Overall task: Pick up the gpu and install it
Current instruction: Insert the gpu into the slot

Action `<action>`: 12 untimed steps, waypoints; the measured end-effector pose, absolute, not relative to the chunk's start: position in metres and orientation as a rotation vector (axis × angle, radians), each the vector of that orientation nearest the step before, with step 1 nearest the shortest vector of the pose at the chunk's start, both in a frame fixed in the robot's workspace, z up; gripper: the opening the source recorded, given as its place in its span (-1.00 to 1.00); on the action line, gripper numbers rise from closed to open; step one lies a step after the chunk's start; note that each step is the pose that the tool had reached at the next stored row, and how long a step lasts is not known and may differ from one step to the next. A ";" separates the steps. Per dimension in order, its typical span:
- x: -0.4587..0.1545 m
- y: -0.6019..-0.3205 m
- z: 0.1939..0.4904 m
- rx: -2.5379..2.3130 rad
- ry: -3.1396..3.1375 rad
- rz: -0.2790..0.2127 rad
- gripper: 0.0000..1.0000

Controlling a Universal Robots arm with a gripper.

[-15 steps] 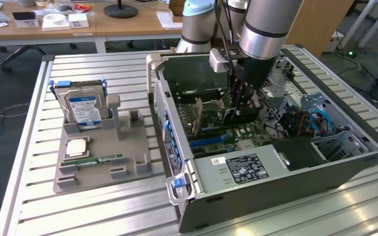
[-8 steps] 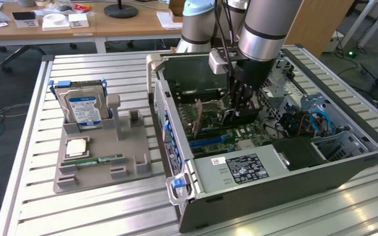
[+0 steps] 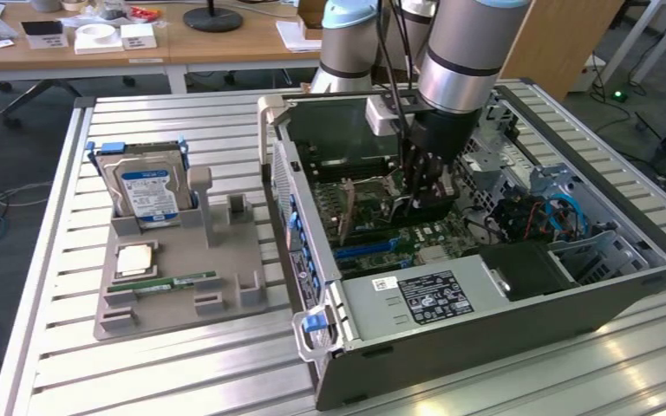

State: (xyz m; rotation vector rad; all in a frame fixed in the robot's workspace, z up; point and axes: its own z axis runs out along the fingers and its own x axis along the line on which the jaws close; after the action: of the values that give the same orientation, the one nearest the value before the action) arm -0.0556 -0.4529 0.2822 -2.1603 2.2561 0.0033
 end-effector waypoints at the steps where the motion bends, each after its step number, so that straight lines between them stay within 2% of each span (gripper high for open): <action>1: -0.056 -0.453 0.282 -2.160 2.256 0.003 -0.47; 12: -0.068 -0.453 0.279 -2.160 2.256 0.003 -0.47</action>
State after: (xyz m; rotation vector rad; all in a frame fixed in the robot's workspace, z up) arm -0.0685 -0.4529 0.2788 -2.1601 2.2560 0.0034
